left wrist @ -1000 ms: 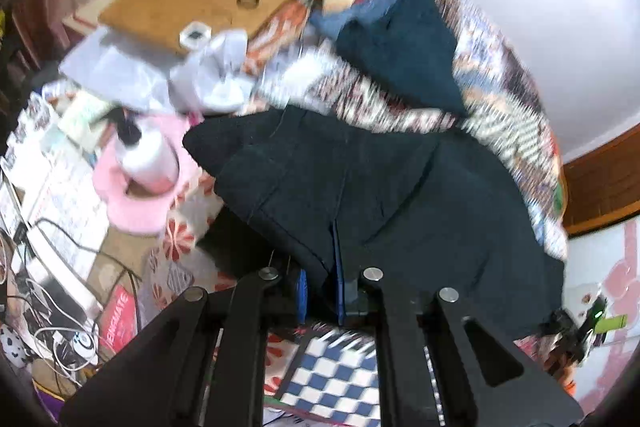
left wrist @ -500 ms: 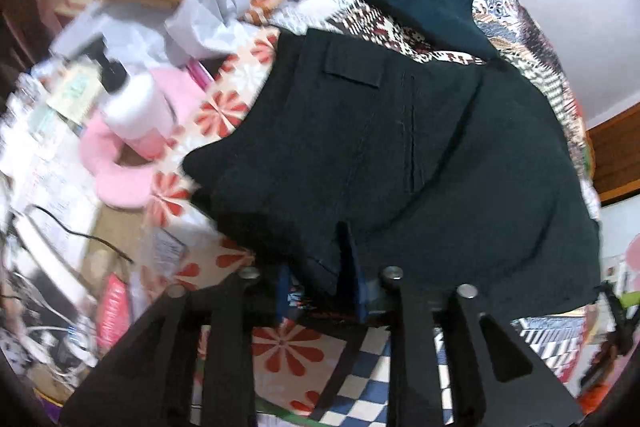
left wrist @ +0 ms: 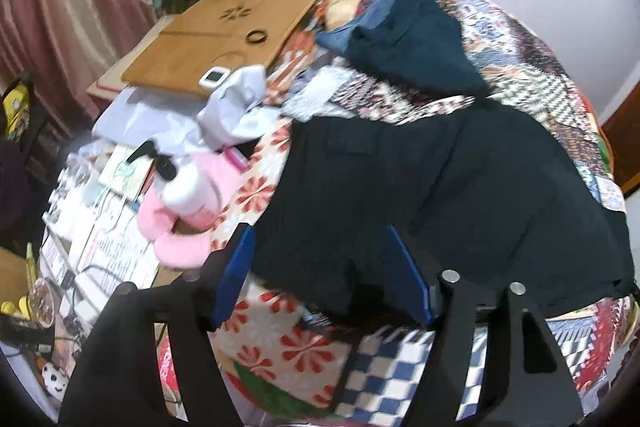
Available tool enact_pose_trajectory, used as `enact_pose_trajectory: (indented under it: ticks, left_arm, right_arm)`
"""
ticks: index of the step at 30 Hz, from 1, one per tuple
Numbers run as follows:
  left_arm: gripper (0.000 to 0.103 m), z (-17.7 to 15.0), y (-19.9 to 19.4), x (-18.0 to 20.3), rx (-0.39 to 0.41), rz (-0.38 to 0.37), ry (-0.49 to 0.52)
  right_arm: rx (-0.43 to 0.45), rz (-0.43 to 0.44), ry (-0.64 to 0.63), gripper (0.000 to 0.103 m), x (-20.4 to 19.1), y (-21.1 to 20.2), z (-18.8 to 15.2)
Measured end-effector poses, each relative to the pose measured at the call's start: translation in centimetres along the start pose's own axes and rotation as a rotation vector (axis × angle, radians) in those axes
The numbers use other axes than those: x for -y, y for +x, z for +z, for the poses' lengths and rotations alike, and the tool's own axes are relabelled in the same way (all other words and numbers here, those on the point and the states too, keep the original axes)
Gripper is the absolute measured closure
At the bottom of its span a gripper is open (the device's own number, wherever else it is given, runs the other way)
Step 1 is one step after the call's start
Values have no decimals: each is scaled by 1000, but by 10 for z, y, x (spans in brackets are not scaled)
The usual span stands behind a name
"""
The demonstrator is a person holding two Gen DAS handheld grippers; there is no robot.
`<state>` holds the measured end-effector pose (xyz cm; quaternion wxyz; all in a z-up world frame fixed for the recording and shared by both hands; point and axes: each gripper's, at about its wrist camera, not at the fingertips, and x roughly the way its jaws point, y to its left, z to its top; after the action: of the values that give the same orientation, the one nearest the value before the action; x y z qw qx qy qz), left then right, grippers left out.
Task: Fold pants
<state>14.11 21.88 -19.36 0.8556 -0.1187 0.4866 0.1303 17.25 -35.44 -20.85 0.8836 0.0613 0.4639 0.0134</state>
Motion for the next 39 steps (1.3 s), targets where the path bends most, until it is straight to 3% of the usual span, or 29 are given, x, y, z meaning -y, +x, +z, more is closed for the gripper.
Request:
enact_pose_trajectory:
  ticks: [2, 7, 11, 13, 17, 20, 27, 31, 33, 37, 39]
  left_arm:
    - [32, 4, 1, 14, 5, -30, 24]
    - [27, 7, 19, 61, -14, -82, 128]
    - [25, -4, 45, 94, -68, -61, 233]
    - [23, -9, 44, 101, -18, -13, 265]
    - [23, -6, 44, 101, -32, -15, 296]
    - [22, -6, 44, 96, -48, -32, 283]
    - [22, -8, 43, 98, -46, -24, 280]
    - [22, -7, 41, 103, -44, 2, 305]
    - [22, -6, 39, 106, -43, 15, 325]
    - [22, 2, 27, 113, -20, -25, 332]
    - [22, 8, 20, 119, -3, -51, 329]
  right_arm:
    - [0, -23, -43, 59, -7, 2, 0]
    - [18, -61, -96, 79, -13, 0, 3]
    - [66, -86, -150, 87, -22, -16, 8]
    - [94, -102, -194, 88, -30, -26, 14]
    - [168, -106, -231, 90, -38, -54, 28]
    - [170, -87, -181, 91, -26, -60, 31]
    - [-3, -44, -59, 90, 10, -7, 5]
    - [19, -83, -64, 87, 8, -7, -5]
    - [27, -105, -69, 80, 7, -14, -4]
    - [39, -102, -59, 79, 10, -30, -3]
    - [60, -70, -29, 72, 11, -39, -4]
